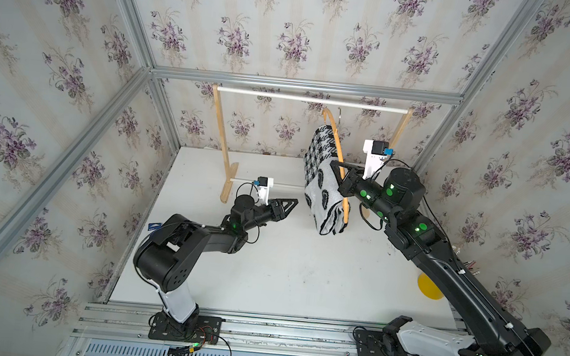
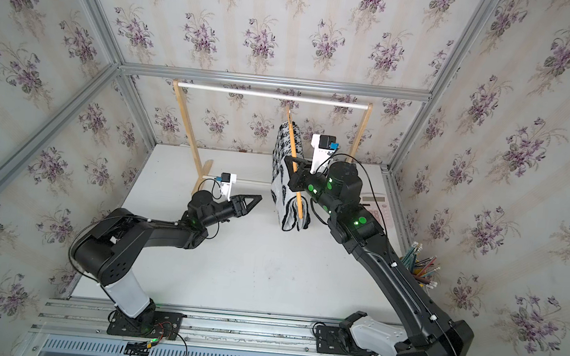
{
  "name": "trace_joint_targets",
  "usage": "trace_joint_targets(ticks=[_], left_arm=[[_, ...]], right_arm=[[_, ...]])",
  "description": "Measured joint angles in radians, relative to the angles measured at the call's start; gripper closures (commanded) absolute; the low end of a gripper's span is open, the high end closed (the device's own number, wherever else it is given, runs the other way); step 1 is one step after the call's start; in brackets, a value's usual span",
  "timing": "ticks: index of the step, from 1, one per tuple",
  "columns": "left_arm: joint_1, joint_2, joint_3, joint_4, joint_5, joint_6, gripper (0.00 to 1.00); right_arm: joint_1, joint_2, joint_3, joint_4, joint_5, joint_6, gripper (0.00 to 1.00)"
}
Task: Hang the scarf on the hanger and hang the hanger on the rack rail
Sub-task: Place the hanger at the clothesline.
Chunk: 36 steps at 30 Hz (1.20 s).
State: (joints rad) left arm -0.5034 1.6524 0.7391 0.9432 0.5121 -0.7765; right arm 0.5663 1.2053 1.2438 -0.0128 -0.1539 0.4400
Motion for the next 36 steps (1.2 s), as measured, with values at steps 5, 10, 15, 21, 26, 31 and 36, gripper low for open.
trace_joint_targets(ticks=[5,10,15,21,26,31,36], left_arm=[[-0.001,-0.16,0.172,-0.42,-0.151,0.215,0.5],[0.0,-0.3,0.246,-0.755,-0.343,0.373,0.5],[-0.003,-0.431,0.229,-0.951,-0.547,0.463,0.49],[-0.008,-0.57,0.2,-1.083,-0.772,0.545,0.48],[-0.008,-0.621,0.172,-1.132,-0.879,0.594,0.48],[-0.008,-0.638,0.149,-1.152,-0.921,0.618,0.48],[-0.008,-0.636,0.146,-1.157,-0.937,0.639,0.48]], right_arm=[[-0.091,0.061,0.023,0.019,-0.048,0.013,1.0],[-0.149,0.164,0.09,0.031,-0.092,0.035,1.0],[-0.184,0.268,0.173,0.039,-0.143,0.04,1.0],[-0.213,0.377,0.27,0.045,-0.178,0.05,1.0],[-0.227,0.441,0.298,0.079,-0.204,0.059,1.0],[-0.234,0.496,0.303,0.106,-0.223,0.08,1.0],[-0.235,0.532,0.293,0.187,-0.232,0.099,1.0]])
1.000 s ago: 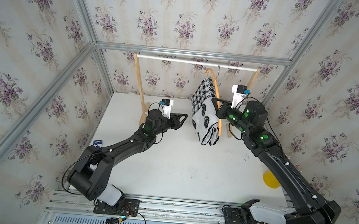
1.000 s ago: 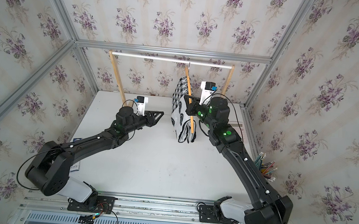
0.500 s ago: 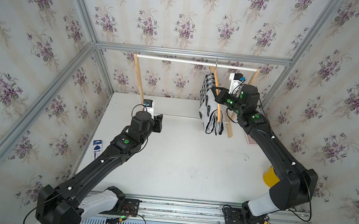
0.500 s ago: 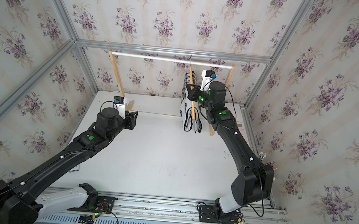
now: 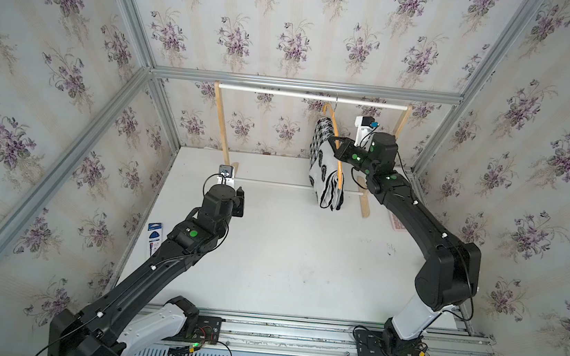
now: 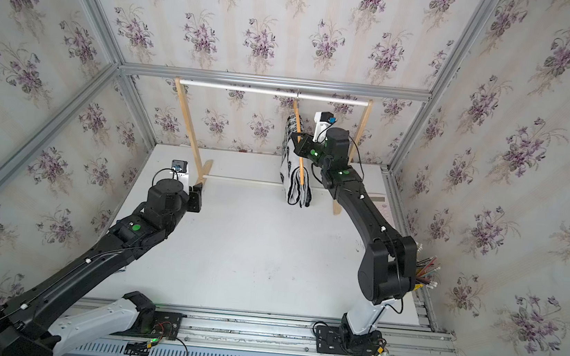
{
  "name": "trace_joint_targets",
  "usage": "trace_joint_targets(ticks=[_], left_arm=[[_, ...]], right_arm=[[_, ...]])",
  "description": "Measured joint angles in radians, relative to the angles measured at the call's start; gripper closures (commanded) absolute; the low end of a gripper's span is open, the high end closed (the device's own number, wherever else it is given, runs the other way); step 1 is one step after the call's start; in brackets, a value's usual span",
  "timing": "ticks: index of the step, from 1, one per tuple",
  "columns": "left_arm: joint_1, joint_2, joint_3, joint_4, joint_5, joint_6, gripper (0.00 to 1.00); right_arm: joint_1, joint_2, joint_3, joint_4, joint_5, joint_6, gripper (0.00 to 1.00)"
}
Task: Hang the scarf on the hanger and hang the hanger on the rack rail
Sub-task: Place the hanger at the clothesline, then reset both arms
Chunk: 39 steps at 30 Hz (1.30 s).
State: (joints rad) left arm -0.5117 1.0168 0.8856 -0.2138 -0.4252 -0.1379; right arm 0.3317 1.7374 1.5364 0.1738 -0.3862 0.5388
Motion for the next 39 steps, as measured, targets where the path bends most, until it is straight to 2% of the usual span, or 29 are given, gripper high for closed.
trace_joint_targets(ticks=[6,13,14,16,19,20,21,22,29,33,36,39], left_arm=[[0.0,-0.002,-0.008,0.0,-0.001,0.005,0.47],[0.0,-0.027,-0.019,0.0,0.002,0.005,0.46],[0.0,-0.029,-0.021,0.0,0.004,0.005,0.45],[0.0,-0.034,-0.025,0.0,0.005,0.005,0.43],[0.0,-0.04,-0.034,0.0,0.012,0.009,0.39],[0.0,-0.043,-0.037,0.0,0.016,0.009,0.38],[0.0,-0.047,-0.04,0.0,0.017,0.011,0.37],[0.0,-0.052,-0.044,0.0,0.021,0.012,0.36],[0.0,-0.108,-0.072,0.009,0.025,0.034,0.29],[0.0,-0.133,-0.092,0.031,-0.012,0.064,0.21],[0.001,-0.134,-0.142,0.089,-0.086,0.105,0.16],[0.019,-0.119,-0.255,0.224,-0.178,0.18,0.13]], right_arm=[[0.0,-0.003,-0.068,0.101,-0.014,0.024,1.0],[0.0,-0.047,-0.131,0.132,-0.014,0.044,1.0],[0.0,-0.057,-0.143,0.137,-0.013,0.047,0.97],[0.0,-0.078,-0.171,0.147,-0.009,0.049,0.82],[0.001,-0.112,-0.215,0.167,0.004,0.056,0.49],[0.001,-0.122,-0.228,0.17,0.003,0.056,0.32],[0.001,-0.133,-0.243,0.174,0.003,0.056,0.1],[0.001,-0.142,-0.256,0.177,0.001,0.056,0.01],[0.002,-0.254,-0.355,0.151,0.003,0.018,0.0],[0.002,-0.372,-0.434,0.097,0.023,-0.04,0.0],[0.003,-0.49,-0.527,0.063,0.08,-0.11,0.0],[0.003,-0.606,-0.659,0.046,0.206,-0.204,0.0]])
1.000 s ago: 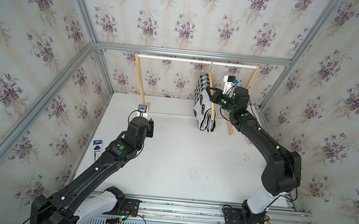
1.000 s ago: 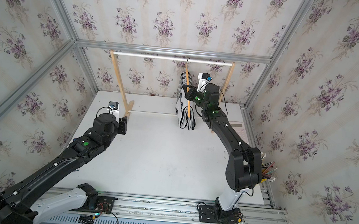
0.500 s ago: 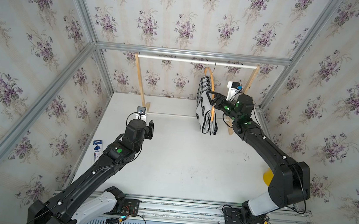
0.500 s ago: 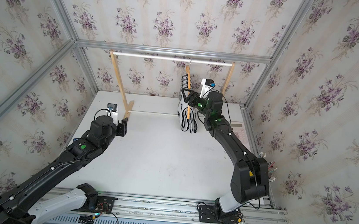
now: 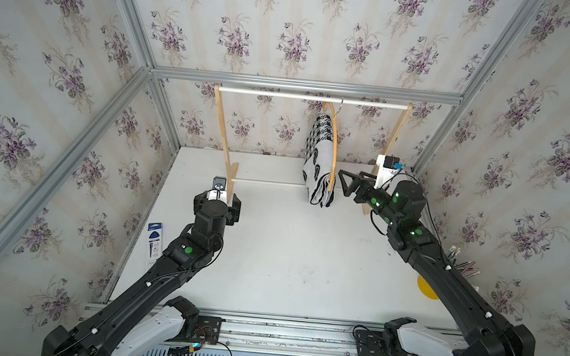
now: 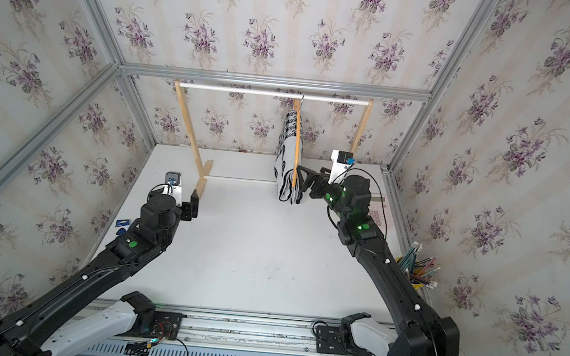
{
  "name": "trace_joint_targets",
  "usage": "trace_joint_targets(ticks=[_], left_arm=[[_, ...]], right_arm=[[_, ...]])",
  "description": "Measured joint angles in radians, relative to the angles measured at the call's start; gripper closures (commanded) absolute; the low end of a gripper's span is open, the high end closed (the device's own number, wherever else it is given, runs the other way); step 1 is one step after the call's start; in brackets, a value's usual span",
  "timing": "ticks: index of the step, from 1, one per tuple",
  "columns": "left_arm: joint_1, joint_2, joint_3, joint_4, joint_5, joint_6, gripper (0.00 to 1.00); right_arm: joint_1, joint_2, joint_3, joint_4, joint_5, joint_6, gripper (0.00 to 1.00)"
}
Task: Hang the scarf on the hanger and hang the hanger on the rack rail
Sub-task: Reset both arms
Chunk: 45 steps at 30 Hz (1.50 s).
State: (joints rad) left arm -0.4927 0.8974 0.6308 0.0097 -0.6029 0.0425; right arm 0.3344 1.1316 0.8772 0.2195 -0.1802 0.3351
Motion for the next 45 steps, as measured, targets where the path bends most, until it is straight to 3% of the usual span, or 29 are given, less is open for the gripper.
trace_joint_targets(ticks=[6,12,18,24,29,35,37,39,42,45], left_arm=[[0.118,0.061,-0.174,0.312,0.014,0.112,0.13],[0.285,0.211,-0.275,0.589,0.168,0.103,0.13],[0.392,0.341,-0.338,0.763,0.293,0.056,0.13],[0.434,0.332,-0.357,0.86,0.389,0.031,0.13],[0.434,0.334,-0.416,0.891,0.444,0.02,0.13],[0.436,0.628,-0.325,0.948,0.553,0.051,0.13],[0.461,0.616,-0.273,0.858,0.591,0.052,0.13],[0.483,0.631,-0.243,0.916,0.594,0.042,0.12],[0.482,0.624,-0.225,0.822,0.6,0.031,0.12],[0.485,0.633,-0.23,0.847,0.599,0.027,0.11]], right_arm=[[-0.021,-0.065,-0.347,0.136,0.339,-0.237,0.0],[-0.111,0.078,-0.527,0.444,0.444,-0.343,0.0],[-0.155,0.205,-0.697,0.774,0.441,-0.391,0.0],[-0.25,0.388,-0.747,1.08,0.338,-0.38,0.0],[-0.28,0.404,-0.71,1.126,0.254,-0.359,0.0],[-0.283,0.408,-0.692,1.123,0.262,-0.334,0.0],[-0.283,0.406,-0.683,1.112,0.287,-0.317,0.0],[-0.283,0.408,-0.679,1.113,0.304,-0.309,0.0],[-0.283,0.408,-0.678,1.106,0.322,-0.308,0.0],[-0.283,0.408,-0.678,1.104,0.324,-0.307,0.0]])
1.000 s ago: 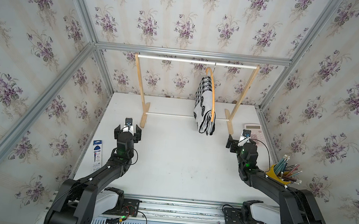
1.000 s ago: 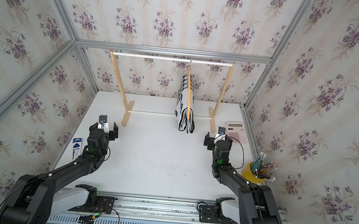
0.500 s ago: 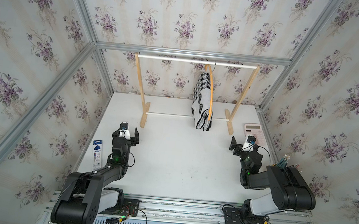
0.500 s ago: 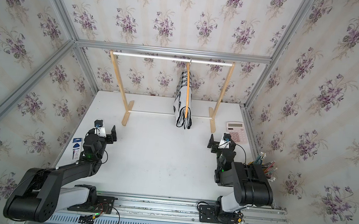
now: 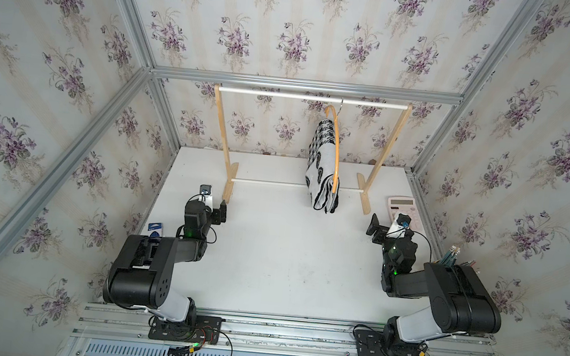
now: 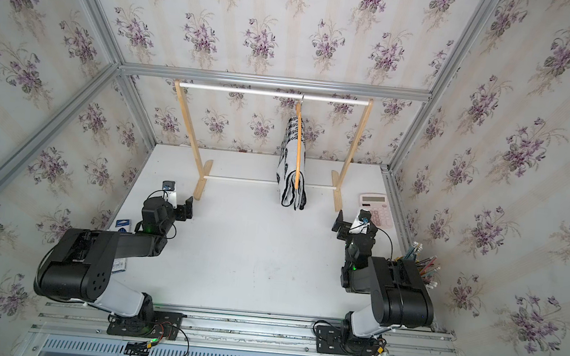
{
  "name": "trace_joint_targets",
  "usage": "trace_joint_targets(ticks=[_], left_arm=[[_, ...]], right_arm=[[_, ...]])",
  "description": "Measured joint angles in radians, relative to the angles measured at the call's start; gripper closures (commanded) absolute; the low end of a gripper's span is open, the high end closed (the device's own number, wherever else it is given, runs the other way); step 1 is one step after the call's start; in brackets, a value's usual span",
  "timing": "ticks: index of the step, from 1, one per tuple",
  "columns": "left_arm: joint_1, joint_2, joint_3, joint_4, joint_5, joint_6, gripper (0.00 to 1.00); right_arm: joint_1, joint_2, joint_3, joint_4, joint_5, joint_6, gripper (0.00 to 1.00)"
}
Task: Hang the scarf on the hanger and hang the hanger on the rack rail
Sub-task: Reset both arms
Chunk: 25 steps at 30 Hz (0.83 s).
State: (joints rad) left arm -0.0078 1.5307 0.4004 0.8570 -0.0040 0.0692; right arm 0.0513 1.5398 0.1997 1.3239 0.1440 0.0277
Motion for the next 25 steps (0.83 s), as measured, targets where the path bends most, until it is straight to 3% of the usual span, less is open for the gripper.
trace_joint_targets(ticks=[25], left_arm=[[-0.001,0.011,-0.011,0.006,0.0,-0.004,0.11]], right_arm=[[0.0,0.0,0.007,-0.007,-0.004,-0.001,0.0]])
